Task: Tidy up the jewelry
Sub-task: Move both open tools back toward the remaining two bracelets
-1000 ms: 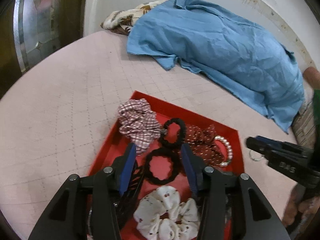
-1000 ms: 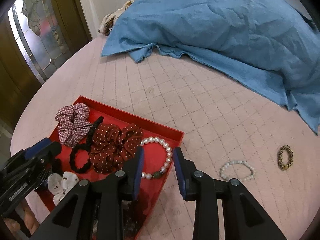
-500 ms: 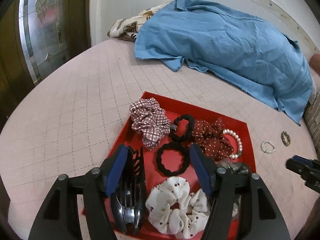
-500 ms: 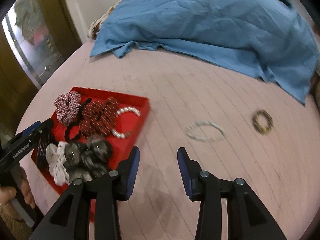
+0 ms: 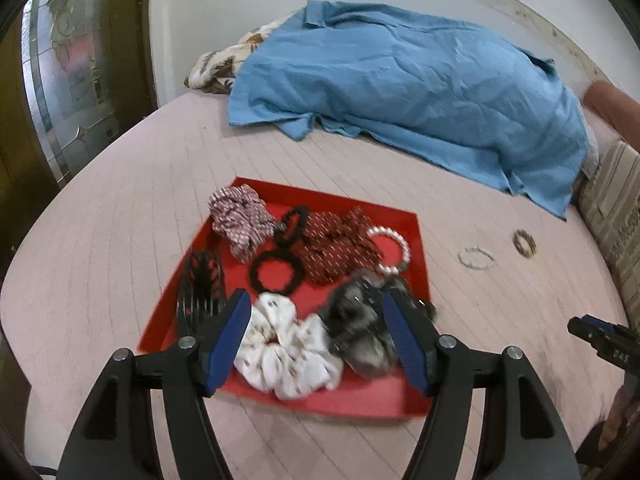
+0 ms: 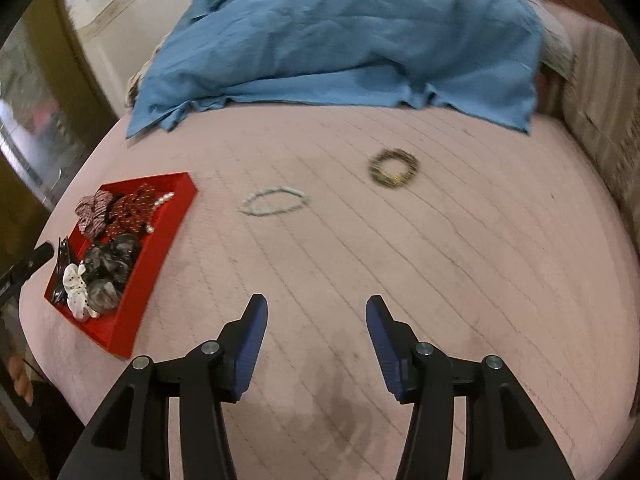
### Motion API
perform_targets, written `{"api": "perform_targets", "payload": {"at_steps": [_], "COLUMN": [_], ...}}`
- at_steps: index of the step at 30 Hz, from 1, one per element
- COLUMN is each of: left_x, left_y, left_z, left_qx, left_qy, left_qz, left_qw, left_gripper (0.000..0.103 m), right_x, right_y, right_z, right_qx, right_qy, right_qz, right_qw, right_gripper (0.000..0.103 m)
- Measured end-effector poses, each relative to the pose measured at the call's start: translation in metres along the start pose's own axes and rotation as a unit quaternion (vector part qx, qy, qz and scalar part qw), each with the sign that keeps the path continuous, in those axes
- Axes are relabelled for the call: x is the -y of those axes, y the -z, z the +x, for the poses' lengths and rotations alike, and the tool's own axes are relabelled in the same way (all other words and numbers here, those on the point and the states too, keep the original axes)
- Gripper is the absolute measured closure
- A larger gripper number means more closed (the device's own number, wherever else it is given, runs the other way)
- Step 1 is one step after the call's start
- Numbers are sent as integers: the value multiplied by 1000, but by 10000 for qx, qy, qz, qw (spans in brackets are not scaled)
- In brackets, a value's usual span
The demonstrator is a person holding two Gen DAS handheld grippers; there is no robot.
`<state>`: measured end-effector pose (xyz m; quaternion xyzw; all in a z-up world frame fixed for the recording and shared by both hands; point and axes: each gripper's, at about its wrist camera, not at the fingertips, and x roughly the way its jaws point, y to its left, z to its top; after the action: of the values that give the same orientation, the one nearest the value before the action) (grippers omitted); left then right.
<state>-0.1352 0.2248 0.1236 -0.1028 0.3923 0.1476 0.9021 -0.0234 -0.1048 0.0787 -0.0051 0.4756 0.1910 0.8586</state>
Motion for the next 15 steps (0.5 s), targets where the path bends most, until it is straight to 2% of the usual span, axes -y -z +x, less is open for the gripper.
{"api": "perform_targets", "payload": {"at_steps": [5, 15], "left_x": [24, 70], "left_y": [9, 13], "left_z": [-13, -29], "left_qx": [-135, -112], "left_qy": [-57, -205], "left_qz": [211, 809], "left_qw": [9997, 9964], "left_gripper": [35, 35], "right_x": [20, 53], "right_y": [13, 26], "right_z": [-1, -8], "right_qx": [-7, 175], "right_qy": [-67, -164], "right_qz": [236, 533], "right_qw": [9997, 9983], "right_gripper": [47, 43]}}
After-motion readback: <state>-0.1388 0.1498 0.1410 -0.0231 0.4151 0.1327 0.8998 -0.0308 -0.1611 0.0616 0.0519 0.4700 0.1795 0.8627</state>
